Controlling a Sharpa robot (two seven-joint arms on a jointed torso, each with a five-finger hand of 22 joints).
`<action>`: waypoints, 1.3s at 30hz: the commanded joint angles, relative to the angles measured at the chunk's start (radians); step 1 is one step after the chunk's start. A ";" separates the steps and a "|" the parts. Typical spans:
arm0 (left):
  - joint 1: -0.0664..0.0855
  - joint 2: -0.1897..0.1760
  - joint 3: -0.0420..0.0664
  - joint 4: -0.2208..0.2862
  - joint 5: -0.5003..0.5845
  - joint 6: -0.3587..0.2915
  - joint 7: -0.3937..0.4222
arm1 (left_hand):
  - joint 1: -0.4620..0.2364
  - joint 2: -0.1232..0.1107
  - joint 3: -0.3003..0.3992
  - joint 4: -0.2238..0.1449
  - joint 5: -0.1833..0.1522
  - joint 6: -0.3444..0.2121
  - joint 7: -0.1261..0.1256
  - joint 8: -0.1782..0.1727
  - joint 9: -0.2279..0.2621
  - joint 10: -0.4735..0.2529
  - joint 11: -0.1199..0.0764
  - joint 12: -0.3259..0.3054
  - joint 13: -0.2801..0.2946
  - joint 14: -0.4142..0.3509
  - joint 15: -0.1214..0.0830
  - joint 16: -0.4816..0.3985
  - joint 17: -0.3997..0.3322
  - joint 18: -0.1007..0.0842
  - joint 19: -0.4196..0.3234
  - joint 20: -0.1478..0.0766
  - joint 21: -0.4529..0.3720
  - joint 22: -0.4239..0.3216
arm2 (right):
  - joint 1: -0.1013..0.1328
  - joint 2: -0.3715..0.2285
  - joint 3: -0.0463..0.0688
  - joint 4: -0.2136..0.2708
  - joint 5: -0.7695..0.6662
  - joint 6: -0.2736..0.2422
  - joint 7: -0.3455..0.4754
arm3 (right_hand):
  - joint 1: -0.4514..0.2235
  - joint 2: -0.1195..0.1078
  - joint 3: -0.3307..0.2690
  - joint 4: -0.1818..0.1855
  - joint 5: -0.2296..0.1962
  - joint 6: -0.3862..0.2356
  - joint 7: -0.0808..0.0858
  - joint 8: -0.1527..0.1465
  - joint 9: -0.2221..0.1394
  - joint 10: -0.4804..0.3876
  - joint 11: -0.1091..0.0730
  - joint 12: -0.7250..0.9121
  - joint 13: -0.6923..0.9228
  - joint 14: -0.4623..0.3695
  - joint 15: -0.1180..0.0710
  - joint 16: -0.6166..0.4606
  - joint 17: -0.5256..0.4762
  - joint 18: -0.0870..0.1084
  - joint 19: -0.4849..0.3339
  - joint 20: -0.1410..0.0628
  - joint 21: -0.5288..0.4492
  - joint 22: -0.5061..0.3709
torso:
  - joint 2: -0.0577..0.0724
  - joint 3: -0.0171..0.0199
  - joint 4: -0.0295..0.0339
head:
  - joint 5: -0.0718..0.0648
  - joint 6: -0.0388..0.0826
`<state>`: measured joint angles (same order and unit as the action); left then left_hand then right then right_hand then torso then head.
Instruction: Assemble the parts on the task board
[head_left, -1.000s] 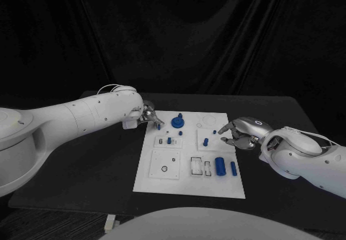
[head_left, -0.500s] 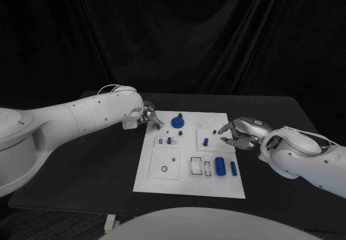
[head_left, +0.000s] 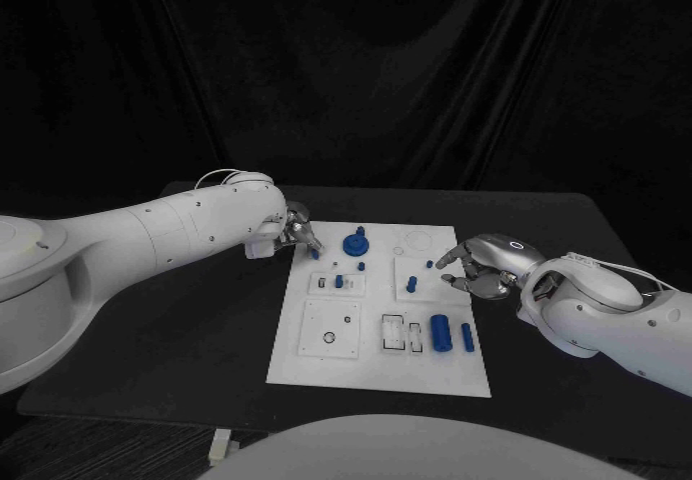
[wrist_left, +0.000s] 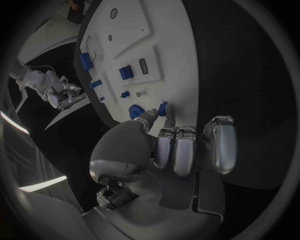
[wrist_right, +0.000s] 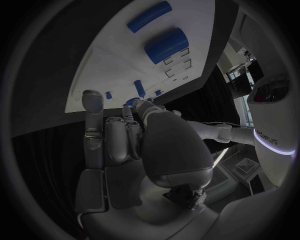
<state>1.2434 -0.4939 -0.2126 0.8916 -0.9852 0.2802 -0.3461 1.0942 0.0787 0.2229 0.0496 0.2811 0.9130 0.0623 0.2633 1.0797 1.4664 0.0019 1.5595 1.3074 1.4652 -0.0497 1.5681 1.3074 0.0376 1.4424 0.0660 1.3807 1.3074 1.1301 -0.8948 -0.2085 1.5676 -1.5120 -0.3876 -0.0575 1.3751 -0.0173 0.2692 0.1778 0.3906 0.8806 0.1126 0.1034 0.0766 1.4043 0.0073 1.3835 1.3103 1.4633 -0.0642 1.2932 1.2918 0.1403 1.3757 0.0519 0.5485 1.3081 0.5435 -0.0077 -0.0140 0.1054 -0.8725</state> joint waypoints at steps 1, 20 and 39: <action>-0.002 0.000 0.001 0.001 0.002 0.010 0.016 | 0.002 -0.007 0.018 -0.006 0.016 0.003 -0.003 0.001 0.004 0.088 -0.008 -0.004 0.249 0.106 -0.002 0.003 0.263 0.012 -0.003 -0.004 -0.004 0.198 | -0.002 0.000 0.001 -0.001 -0.001 0.004 -0.013 | -0.001 -0.005 0.006 -0.002 0.004 0.006 0.002 -0.003 -0.001 -0.006 0.002 -0.003 0.034 0.038 0.007 -0.006 -0.001 0.009 -0.008 -0.001 -0.003 0.058 | 0.000 0.0001 0.0003 | 0.001 0.000; -0.002 -0.014 0.001 0.009 0.002 0.005 0.014 | -0.014 -0.054 0.194 -0.088 0.110 0.024 -0.014 0.021 0.029 0.087 -0.019 -0.005 0.249 0.106 -0.011 0.003 0.263 0.011 0.000 -0.013 -0.003 0.199 | -0.003 0.003 0.001 -0.003 -0.001 0.007 -0.014 | -0.001 -0.005 0.008 -0.003 0.004 0.007 0.002 -0.003 -0.001 -0.007 0.002 -0.005 0.032 0.038 0.007 -0.008 -0.002 0.010 -0.009 -0.001 -0.005 0.058 | 0.000 0.0002 0.0002 | 0.004 0.000; 0.013 -0.126 0.001 0.179 0.002 -0.091 -0.018 | -0.041 -0.073 0.252 -0.107 0.126 0.040 -0.017 0.024 0.032 0.093 -0.023 0.000 0.253 0.106 -0.017 0.003 0.263 0.009 0.008 -0.018 0.005 0.201 | -0.003 -0.007 0.000 0.003 -0.001 0.005 -0.021 | 0.000 -0.004 0.010 -0.004 0.004 0.007 0.002 -0.003 -0.001 -0.007 0.002 -0.005 0.032 0.038 0.007 -0.009 -0.003 0.010 -0.009 -0.001 -0.009 0.057 | 0.000 0.0002 0.0006 | 0.002 0.000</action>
<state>1.2519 -0.6176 -0.2127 1.0570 -0.9860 0.2356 -0.3554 1.0568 0.0089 0.4547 -0.0443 0.4074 0.9468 0.0506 0.2828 1.1147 1.4667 -0.0120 1.5595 1.3074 1.4652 -0.0572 1.5681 1.3074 0.0377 1.4498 0.0515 1.3800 1.3074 1.1297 -0.8999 -0.2084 1.5671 -1.5116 -0.3834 -0.0596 1.3751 -0.0173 0.2732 0.1737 0.3905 0.8806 0.1126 0.1034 0.0766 1.4043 0.0073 1.3836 1.3104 1.4633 -0.0642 1.2891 1.2902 0.1403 1.3722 0.0483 0.5422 1.3076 0.5432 -0.0076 -0.0136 0.1083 -0.8725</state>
